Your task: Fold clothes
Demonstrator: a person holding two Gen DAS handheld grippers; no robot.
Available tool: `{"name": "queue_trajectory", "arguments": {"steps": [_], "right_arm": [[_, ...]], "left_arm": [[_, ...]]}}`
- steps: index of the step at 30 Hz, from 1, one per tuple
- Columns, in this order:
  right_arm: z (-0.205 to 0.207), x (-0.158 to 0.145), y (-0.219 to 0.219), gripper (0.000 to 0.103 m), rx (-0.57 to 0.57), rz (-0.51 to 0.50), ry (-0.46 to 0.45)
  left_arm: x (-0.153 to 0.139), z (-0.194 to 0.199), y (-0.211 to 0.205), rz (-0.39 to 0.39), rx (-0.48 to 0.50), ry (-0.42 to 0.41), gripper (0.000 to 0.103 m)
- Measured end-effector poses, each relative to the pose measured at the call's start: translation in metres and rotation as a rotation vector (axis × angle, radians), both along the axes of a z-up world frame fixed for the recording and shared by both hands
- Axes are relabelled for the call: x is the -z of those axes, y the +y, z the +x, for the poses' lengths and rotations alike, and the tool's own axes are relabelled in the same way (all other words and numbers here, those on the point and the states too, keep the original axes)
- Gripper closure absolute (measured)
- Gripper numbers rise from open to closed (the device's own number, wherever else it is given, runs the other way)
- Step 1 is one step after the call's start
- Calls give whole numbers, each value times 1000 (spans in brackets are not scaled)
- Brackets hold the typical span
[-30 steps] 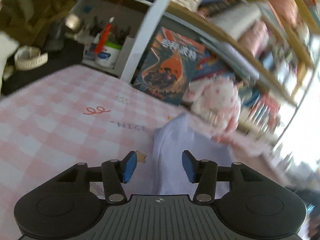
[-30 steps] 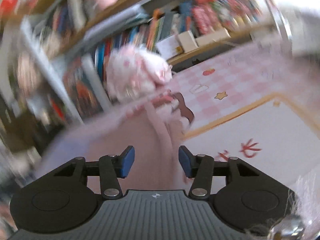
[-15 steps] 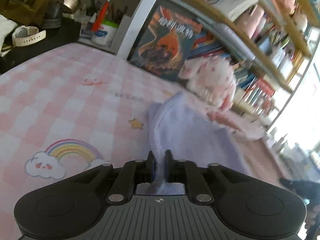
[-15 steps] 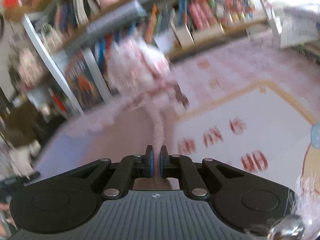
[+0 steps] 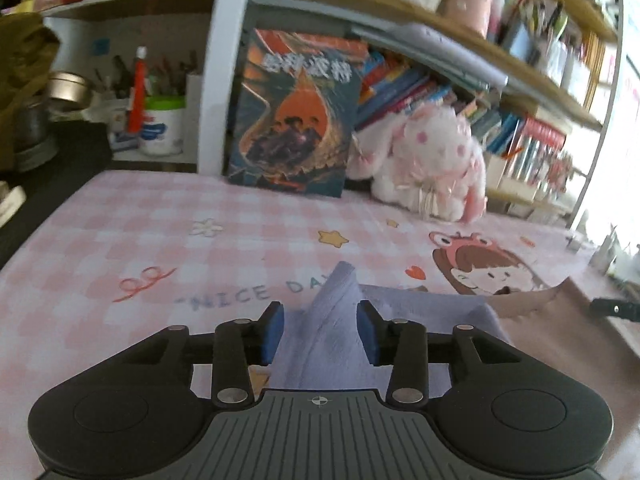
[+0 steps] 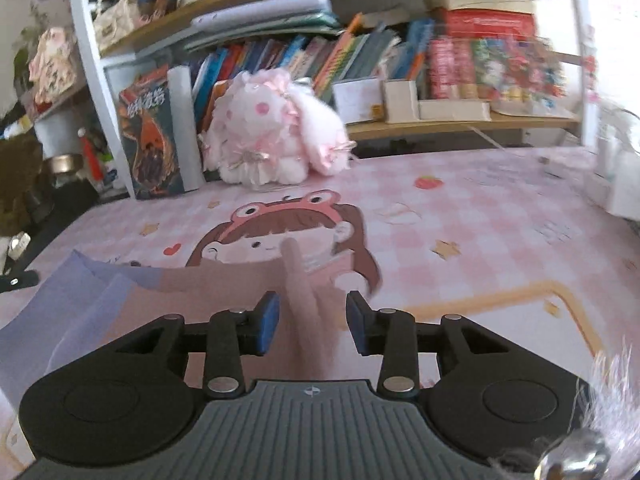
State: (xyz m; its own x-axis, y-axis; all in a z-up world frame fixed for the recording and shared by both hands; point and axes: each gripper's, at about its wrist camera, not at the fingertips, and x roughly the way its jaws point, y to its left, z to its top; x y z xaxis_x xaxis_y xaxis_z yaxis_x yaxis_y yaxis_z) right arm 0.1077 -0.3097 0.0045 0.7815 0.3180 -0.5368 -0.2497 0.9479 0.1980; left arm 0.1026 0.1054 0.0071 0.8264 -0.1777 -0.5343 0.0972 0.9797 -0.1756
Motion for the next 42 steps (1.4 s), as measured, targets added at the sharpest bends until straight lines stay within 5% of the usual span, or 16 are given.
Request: {"name": "queue_trajectory", "arguments": {"steps": [1,3,4,8,12,17,20,27,37,42], "right_arm": [[8,1,5,69,-8,-10,3],[18,2,7,86,-10,10,12],[19,2,2,97,0,47,19],[25,1,-16,98,39,198,45],[36,21,-22,98,70,196,126],[37,21,-25,95,77,219,136],[22,13,-31,71,103,216,113],[-30,7,-48,66,58,178,87],[-52,23,-39,76,27,297,199],[-54,25,-28,83,34,314,189]], "left_arm": [[2,5,-2,-2,0,10,64],[4,10,-2,-34,-3,18,98],[5,10,1,-64,-7,18,99],[14,9,24,-222,-53,28,99],[28,16,35,-300,-92,80,99],[23,13,37,-305,-116,86,90],[11,-7,38,-266,-142,26,76],[7,-67,46,-252,-121,-1,57],[33,-79,44,-349,-88,83,55],[36,-76,43,-388,-46,92,71]]}}
